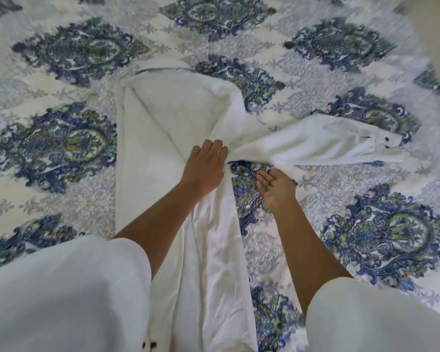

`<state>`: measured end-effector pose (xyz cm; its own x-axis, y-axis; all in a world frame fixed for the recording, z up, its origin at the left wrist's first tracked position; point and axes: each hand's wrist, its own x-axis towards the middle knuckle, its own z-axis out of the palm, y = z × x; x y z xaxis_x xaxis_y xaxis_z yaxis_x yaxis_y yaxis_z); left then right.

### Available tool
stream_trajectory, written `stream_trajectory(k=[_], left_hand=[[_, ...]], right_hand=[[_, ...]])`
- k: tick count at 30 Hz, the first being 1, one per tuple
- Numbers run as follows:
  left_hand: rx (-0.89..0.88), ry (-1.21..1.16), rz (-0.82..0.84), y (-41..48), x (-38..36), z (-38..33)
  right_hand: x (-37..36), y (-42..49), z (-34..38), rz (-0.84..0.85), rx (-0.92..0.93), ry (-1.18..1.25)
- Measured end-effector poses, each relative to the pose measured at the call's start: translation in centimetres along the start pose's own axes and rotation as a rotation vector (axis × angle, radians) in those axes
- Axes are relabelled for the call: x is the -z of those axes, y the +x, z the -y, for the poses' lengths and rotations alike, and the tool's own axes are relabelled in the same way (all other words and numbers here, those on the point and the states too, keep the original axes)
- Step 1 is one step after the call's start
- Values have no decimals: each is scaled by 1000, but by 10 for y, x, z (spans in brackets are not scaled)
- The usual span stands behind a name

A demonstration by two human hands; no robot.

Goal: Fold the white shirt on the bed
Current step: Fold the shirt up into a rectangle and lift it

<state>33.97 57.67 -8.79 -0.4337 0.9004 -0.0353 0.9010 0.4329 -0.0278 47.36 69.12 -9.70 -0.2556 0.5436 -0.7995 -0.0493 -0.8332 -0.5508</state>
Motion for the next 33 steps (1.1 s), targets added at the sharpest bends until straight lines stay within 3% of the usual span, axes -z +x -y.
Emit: stream_trajectory(k=[3, 5, 8, 11, 13, 15, 19, 21, 23, 25, 27, 29, 31, 33], left_hand=[[23, 108, 74, 25, -4, -4], [100, -18, 164, 36, -11, 0], [331, -573, 140, 43, -10, 13], [589, -1385, 22, 31, 6, 33], [691, -1747, -53, 17, 24, 54], [742, -1905, -65, 5, 37, 80], [791, -2197, 28, -16, 58, 130], [856, -2197, 54, -31, 62, 147], [1035, -2028, 73, -46, 58, 166], [1175, -1851, 83, -59, 47, 181], [1220, -1665, 27, -64, 39, 181], [1121, -1475, -72, -60, 34, 169], [990, -1177, -140, -54, 22, 156], [809, -863, -121, -50, 11, 142]], right_hand=[[-11, 23, 20, 69, 9, 251], [-22, 36, 34, 97, 9, 335], [-39, 40, 53, 166, 57, 300], [-67, 23, 65, 322, 139, 206], [-92, 1, 60, 425, 215, 69], [-119, -27, 41, 451, 332, -156], [-167, -73, -22, 620, 598, -911], [-177, -84, -52, 768, 656, -1371], [-178, -85, -70, 900, 629, -1751], [-169, -74, -82, 975, 517, -1863], [-158, -58, -81, 835, 476, -1834], [-147, -45, -71, 435, 432, -1680], [-138, -34, -53, 110, 175, -1204], [-136, -24, -44, 71, -198, -546]])
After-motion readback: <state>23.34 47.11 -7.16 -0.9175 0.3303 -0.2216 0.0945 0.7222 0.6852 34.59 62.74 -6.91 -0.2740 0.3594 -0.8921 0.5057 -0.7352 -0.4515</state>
